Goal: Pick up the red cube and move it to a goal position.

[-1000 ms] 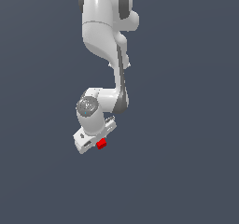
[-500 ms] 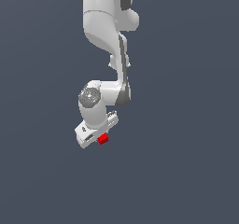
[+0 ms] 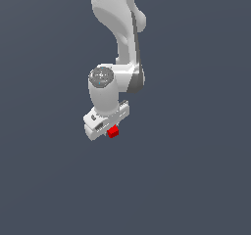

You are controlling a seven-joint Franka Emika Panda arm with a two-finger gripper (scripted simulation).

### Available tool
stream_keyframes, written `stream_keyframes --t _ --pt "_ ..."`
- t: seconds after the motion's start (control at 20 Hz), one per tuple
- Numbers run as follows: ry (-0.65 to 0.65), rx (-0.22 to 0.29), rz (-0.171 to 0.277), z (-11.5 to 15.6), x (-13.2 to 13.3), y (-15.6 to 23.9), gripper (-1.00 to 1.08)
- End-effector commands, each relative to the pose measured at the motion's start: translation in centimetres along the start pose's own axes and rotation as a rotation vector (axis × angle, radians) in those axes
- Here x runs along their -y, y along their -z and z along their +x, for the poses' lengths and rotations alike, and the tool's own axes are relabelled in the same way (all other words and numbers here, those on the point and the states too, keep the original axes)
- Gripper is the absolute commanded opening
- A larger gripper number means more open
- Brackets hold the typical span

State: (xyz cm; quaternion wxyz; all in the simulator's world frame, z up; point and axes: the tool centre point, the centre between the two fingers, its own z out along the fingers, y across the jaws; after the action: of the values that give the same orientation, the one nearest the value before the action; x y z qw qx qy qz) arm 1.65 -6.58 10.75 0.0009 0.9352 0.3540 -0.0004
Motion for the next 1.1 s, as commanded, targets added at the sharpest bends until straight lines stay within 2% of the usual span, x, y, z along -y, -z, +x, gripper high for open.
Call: stream_keyframes --t 0.0,0.65,1.05 --pt "0.000 0.000 -0.001 -0.3 1.3 1.9 -1.00" --pt "0.002 0.001 -0.001 -2.0 8.4 12.2 -1.00" --pt "0.002 0.000 0.000 -2.7 11.4 17.0 -1.00"
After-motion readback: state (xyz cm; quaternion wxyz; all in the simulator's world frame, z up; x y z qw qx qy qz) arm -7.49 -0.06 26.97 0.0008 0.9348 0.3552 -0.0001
